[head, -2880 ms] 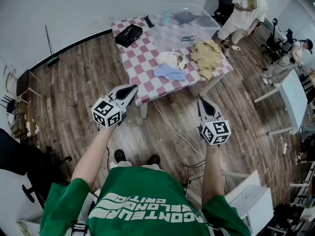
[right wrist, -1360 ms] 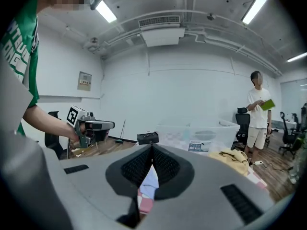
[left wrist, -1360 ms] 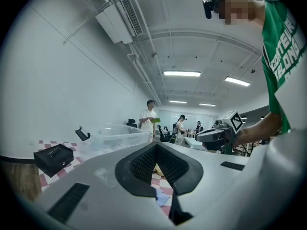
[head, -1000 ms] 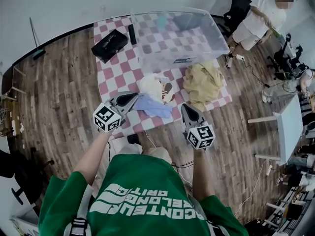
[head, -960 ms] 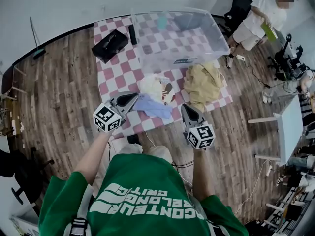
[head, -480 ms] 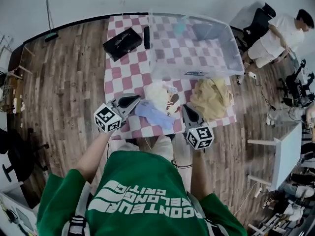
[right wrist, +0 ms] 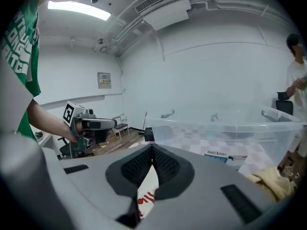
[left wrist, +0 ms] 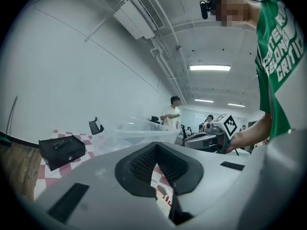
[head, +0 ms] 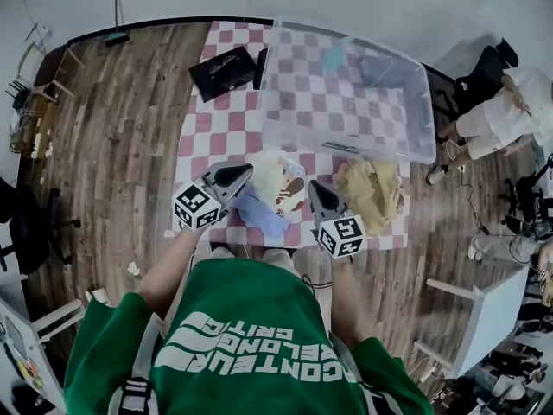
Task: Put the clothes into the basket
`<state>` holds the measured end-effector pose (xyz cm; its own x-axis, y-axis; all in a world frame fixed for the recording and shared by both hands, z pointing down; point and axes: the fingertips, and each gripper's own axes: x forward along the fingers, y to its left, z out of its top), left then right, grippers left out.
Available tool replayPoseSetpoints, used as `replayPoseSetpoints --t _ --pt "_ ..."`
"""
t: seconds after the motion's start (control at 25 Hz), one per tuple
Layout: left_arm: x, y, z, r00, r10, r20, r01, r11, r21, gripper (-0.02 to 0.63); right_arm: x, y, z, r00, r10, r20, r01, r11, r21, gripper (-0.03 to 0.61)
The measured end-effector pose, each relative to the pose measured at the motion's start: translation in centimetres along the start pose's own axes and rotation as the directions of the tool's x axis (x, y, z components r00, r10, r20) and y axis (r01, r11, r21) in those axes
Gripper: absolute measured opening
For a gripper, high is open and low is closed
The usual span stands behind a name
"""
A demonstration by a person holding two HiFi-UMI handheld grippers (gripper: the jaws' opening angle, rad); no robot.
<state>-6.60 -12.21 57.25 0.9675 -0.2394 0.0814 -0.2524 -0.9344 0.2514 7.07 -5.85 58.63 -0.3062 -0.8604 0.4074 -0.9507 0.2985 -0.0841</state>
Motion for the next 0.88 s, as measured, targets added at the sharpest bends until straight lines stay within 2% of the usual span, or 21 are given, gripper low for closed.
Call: replayPoseSetpoints --t 0.32,0.48,0.64,0.68,0.72,0.88 --pt "1.2 -1.2 -3.4 0.995 0.077 -0.061 -0.077 0.997 -0.001 0.003 1.9 -0.8 -3.9 0.992 0.098 -0.074 -0.099 0.995 -0.014 0.009" --pt "0.7 -1.0 -7.8 0.984 0.093 -0.155 -0.101 0.994 -0.044 0.003 3.9 -0.3 -6.9 0.975 0.153 -0.162 -0.158 0.987 -0.017 0.011" --pt "0.0 -1.2 -12.7 0.962 0.08 -0.26 -0.112 0.987 -0.112 0.022 5.7 0.3 -10.2 0.944 0.2 -0.263 -0.209 0.978 -0.007 0.022" --pt "-0.1 -1.1 -13.9 0.955 0.08 -0.286 -0.119 0.985 -0.123 0.049 6.1 0.3 -11.0 0.935 0.208 -0.288 -0.219 0.976 -0.005 0.057" --pt "-0.2 -1.0 -15.1 0.945 0.083 -0.316 -0.129 0.983 -0.128 0.098 6.6 0.3 -11.8 0.926 0.214 -0.311 -0.226 0.974 -0.004 0.143" --pt "-0.6 -0.5 -19.6 0.899 0.113 -0.424 -0.18 0.976 -0.12 0.231 8.1 0.1 -14.2 0.9 0.21 -0.381 -0.24 0.97 -0.032 0.223"
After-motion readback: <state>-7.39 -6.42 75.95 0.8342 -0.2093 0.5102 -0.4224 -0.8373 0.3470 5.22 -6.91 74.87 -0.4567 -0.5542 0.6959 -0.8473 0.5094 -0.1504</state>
